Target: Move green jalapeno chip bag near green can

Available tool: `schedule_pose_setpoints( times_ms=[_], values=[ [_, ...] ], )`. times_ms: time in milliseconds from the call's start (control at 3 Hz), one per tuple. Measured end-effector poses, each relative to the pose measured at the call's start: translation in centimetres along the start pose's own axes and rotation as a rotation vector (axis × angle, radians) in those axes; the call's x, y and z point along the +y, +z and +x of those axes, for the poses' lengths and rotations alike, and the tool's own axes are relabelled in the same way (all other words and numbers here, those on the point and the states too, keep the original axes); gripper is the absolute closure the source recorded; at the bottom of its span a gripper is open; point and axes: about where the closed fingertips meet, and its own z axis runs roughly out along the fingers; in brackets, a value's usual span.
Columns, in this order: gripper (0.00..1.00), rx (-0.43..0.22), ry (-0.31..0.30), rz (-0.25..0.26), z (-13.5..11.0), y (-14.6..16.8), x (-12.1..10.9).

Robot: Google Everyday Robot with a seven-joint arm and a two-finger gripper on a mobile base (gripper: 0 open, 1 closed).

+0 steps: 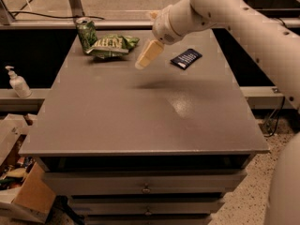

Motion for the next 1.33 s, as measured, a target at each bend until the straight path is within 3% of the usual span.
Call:
schedule_pose_setpoints(
  times_ms=[333,667,1000,1333],
  values=[
    [0.00,-0.048,0.080,0.048,0.3,-3.5,0.7],
    [0.00,-0.078,0.152,0.128,1.6,-7.5,0.7],
    [0.00,-0.106,0.225,0.225,4.4,-12.1,0.5],
    [0.00,-0.106,0.225,0.225,4.4,-12.1,0.5]
  ],
)
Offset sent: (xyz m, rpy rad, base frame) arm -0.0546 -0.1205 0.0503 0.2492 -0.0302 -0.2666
